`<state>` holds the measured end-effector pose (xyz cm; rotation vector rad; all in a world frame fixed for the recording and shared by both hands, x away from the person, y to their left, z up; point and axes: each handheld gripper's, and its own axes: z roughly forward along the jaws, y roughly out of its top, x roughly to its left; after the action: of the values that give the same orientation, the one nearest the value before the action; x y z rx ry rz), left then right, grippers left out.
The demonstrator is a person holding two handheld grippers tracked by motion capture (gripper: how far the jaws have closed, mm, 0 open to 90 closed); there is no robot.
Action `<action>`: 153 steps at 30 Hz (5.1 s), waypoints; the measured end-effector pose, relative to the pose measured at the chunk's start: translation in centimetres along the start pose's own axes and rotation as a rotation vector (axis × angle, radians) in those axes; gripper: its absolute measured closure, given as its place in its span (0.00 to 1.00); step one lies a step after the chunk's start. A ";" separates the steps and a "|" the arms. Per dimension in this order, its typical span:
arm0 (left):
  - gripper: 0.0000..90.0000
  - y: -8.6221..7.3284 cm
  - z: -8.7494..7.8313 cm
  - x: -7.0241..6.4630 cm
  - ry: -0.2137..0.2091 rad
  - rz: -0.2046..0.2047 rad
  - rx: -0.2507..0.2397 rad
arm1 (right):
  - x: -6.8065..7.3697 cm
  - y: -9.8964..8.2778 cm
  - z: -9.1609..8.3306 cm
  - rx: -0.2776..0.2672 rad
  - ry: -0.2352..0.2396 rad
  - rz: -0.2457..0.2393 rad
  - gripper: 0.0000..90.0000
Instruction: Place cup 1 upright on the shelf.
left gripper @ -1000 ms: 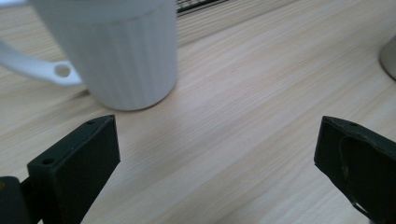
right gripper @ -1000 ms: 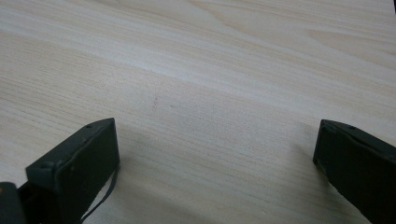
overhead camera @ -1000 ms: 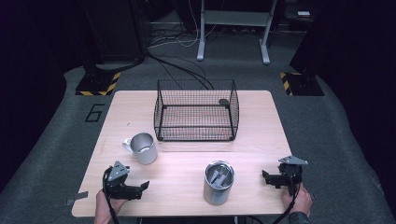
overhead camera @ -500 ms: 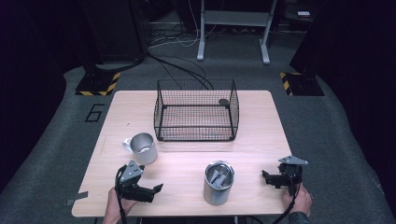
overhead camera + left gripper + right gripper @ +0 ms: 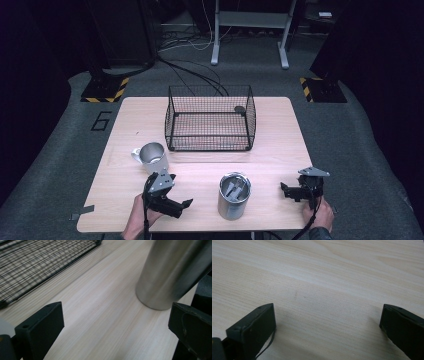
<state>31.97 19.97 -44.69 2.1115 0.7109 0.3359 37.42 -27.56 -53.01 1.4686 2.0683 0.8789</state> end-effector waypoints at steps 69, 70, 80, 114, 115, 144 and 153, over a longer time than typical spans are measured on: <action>0.00 7.5 7.6 -6.1 -0.311 0.082 -0.131 | 0.0 0.0 0.0 -0.001 0.002 -0.003 0.00; 0.00 7.5 7.7 -6.1 -0.314 0.087 -0.135 | 0.0 0.0 0.0 -0.001 0.002 -0.003 0.00; 0.01 7.6 8.1 -6.7 -0.281 0.094 -0.139 | 0.0 0.0 0.0 -0.001 0.002 -0.002 0.00; 0.04 8.3 6.4 -6.5 -0.233 0.172 -0.183 | 0.0 0.0 0.0 -0.001 0.002 -0.003 0.00; 0.04 8.8 5.7 -5.8 -0.202 0.167 -0.193 | 0.0 0.0 0.0 -0.001 0.002 -0.003 0.00; 0.04 10.7 3.9 -2.2 -0.111 0.132 -0.227 | 0.0 0.0 0.0 0.000 0.002 -0.003 0.00; 0.04 11.7 3.6 -1.2 -0.092 0.138 -0.233 | 0.0 0.0 0.0 -0.001 0.002 -0.003 0.00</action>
<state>37.03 11.44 -37.42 1.9440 0.4511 0.3757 37.44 -27.58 -53.01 1.4642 2.0711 0.8798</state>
